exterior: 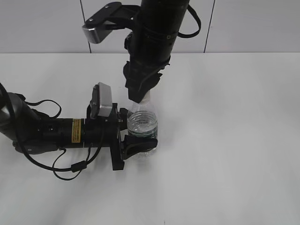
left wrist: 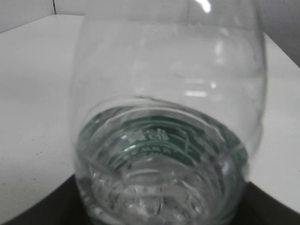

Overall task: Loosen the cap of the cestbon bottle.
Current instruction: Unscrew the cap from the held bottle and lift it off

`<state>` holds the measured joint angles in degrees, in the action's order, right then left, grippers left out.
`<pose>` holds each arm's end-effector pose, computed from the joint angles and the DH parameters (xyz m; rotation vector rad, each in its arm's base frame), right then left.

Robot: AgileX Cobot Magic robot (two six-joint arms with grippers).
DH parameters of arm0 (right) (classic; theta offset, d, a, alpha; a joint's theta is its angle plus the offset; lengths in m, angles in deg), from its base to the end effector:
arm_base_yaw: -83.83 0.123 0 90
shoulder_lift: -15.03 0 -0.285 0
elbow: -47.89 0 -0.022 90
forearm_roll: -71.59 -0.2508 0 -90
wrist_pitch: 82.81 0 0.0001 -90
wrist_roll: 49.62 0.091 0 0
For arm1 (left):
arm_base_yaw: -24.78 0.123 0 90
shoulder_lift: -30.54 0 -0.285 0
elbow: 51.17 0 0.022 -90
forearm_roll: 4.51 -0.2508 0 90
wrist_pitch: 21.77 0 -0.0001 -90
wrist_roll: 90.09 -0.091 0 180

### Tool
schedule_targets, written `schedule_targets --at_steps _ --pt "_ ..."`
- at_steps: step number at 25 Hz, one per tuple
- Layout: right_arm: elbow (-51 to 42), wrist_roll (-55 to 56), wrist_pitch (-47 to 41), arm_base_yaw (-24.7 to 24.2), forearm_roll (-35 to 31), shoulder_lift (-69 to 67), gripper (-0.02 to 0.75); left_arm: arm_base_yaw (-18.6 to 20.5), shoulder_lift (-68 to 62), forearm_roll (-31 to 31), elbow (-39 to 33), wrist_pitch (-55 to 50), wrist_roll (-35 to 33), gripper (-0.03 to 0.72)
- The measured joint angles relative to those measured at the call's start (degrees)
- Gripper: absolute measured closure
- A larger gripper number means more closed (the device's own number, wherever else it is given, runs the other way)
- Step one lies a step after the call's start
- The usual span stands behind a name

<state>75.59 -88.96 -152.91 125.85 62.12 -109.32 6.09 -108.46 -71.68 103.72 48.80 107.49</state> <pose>0.3125 0.3006 0.2637 -1.8509 2.2387 0.2435 0.3017 -0.1855 0.0547 1.2222 1.4802 -1.0300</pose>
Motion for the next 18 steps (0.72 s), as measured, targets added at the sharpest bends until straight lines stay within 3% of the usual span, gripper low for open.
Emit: schedule_targets --at_steps 18 --pt "0.0 -20.1 -0.1 0.0 -0.2 0.0 0.437 0.0 0.0 -0.1 0.0 0.0 0.0 0.274"
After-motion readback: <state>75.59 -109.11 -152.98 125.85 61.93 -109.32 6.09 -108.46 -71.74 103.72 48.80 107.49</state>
